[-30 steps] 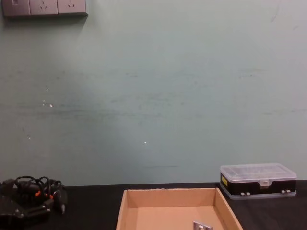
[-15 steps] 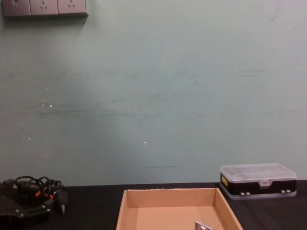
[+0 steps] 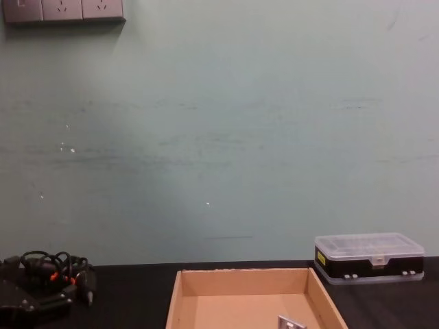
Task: Use one hand to pick up the angle iron from the table and place it into the box.
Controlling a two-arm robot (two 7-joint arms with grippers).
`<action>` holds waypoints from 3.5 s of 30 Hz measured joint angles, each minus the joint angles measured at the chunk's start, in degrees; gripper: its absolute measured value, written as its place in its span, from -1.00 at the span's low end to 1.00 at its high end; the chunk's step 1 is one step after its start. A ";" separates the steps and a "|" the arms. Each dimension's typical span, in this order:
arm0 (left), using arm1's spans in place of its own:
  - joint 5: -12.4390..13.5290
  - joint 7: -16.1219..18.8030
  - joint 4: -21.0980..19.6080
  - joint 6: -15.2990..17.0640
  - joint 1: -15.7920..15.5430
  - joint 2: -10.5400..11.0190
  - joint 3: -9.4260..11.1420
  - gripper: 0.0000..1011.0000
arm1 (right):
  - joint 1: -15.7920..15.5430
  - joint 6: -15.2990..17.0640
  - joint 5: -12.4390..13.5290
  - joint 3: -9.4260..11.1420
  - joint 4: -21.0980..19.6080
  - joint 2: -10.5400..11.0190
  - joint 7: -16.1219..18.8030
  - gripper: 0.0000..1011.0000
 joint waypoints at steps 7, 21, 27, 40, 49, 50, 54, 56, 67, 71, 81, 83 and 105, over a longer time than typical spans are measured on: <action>0.01 0.00 0.00 0.00 0.00 0.00 0.00 1.00 | 1.70 0.20 -0.73 -0.96 0.89 -0.44 0.45 0.98; 0.01 0.00 0.00 0.00 0.00 0.00 0.00 1.00 | 4.18 0.47 -2.55 -3.44 2.83 -1.52 1.47 0.98; 0.00 0.00 0.00 0.00 0.00 0.00 0.00 1.00 | 4.86 0.42 -3.10 -3.89 3.52 -1.93 1.81 0.98; 0.00 0.00 0.00 0.00 0.00 0.00 0.00 1.00 | 6.30 -0.46 -4.29 -4.95 5.28 -2.98 2.62 0.98; 0.00 0.00 0.00 0.00 0.00 0.00 0.00 1.00 | 6.63 -1.08 -4.83 -5.08 5.95 -3.57 2.78 0.82; 0.01 0.00 0.00 0.00 0.00 0.00 0.00 1.00 | 6.65 -1.11 -4.83 -5.08 5.99 -3.61 2.82 0.80; 0.00 0.00 0.00 0.00 0.00 0.00 0.00 1.00 | 6.75 -1.24 -4.90 -5.12 6.11 -3.82 3.00 0.61; 0.00 0.00 0.00 0.00 0.00 0.00 0.00 1.00 | 6.75 -1.29 -4.94 -5.12 6.11 -3.85 3.01 0.45; 0.00 0.00 0.00 0.00 0.00 0.00 0.00 1.00 | 6.62 -1.55 -5.10 -4.99 6.11 -4.11 3.03 -0.11; 0.00 0.00 0.00 0.00 0.00 0.00 0.00 1.00 | 6.44 -1.74 -4.95 -4.52 5.58 -4.14 2.97 -0.11; 0.00 0.00 0.00 0.00 0.00 0.00 0.00 1.00 | 7.45 -2.46 -3.97 -1.57 1.99 -4.69 1.19 -0.11; 0.00 0.00 0.00 0.00 0.00 0.00 0.00 1.00 | 8.87 -2.47 -4.00 -1.36 1.92 -5.36 0.90 -0.11; 0.00 0.00 0.00 0.00 0.00 0.00 0.00 1.00 | 34.87 -3.21 -11.16 -12.36 26.07 -22.99 2.75 -0.11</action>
